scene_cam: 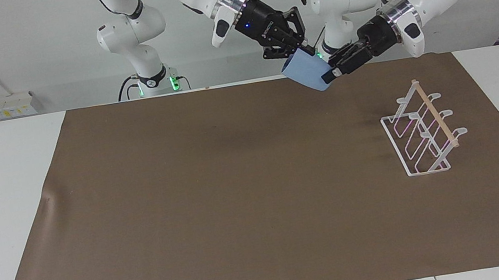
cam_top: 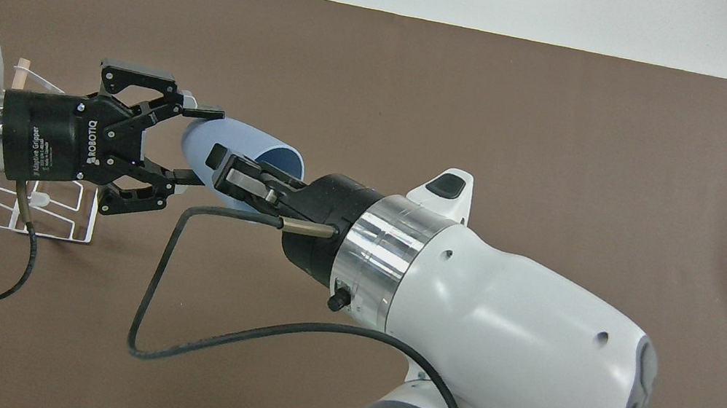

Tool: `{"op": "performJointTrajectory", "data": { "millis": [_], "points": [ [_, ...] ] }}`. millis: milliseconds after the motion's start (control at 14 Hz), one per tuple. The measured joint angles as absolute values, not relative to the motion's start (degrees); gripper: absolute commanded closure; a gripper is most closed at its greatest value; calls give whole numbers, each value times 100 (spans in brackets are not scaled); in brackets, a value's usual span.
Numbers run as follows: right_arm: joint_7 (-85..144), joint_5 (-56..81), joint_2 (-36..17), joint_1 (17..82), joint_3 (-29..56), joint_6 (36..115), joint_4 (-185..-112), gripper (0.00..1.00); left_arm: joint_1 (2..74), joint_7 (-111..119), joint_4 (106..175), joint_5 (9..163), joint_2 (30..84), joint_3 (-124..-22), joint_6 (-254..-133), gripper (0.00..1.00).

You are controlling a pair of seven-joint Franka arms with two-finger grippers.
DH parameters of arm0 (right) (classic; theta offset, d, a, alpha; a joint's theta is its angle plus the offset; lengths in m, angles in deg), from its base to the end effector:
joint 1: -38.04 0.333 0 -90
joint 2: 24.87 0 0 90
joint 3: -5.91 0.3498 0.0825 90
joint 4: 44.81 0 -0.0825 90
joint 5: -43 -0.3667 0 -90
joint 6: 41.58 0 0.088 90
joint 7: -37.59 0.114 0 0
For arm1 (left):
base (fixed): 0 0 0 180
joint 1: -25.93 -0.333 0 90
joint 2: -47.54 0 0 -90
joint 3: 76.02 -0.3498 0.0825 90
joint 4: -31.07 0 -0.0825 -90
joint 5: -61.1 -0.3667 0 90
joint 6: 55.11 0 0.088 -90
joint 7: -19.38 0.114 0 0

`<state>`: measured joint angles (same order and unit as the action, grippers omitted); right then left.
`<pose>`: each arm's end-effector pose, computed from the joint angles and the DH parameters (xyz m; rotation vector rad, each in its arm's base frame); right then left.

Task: Hang cup on cup holder
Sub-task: 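Close the left gripper on the cup's open end held by the right gripper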

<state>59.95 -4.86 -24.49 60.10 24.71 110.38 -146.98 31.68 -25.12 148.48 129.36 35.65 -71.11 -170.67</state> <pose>0.4680 0.3802 0.6682 -2.0988 0.2671 -0.3802 0.4813 -0.1560 0.6146 1.7844 1.0426 -0.4218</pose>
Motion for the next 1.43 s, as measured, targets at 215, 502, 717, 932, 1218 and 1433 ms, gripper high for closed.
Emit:
{"op": "performJointTrajectory", "data": {
  "millis": [215, 502, 717, 932, 1218, 1433],
  "points": [
    [5995, -486, -2449, 6010, 2471, 11038, -14697, 78, 3168, -2511, 14848, 12936, 3565, -7112, -17067, 100],
    [6041, -490, -2449, 6025, 2500, 11008, -14698, 0, 3168, -2486, 14847, 12936, 3567, -7112, -17067, 100],
    [6056, -491, -2449, 6028, 2504, 11008, -14698, 0, 3168, -2484, 14847, 12936, 3567, -7118, -17067, 100],
    [6057, -492, -2449, 6028, 2503, 11008, -14698, 0, 3147, -2484, 14847, 12936, 3568, -7144, -17066, 100],
    [6056, -492, -2449, 6027, 2501, 11003, -14698, 0, 3074, -2406, 14823, 12586, 3568, -7191, -17065, 100],
    [5606, -442, -2450, 5992, 2461, 10714, -14698, 0, 3074, -2237, 14773, 11984, 3568, -7203, -17066, 100]
  ]
}}
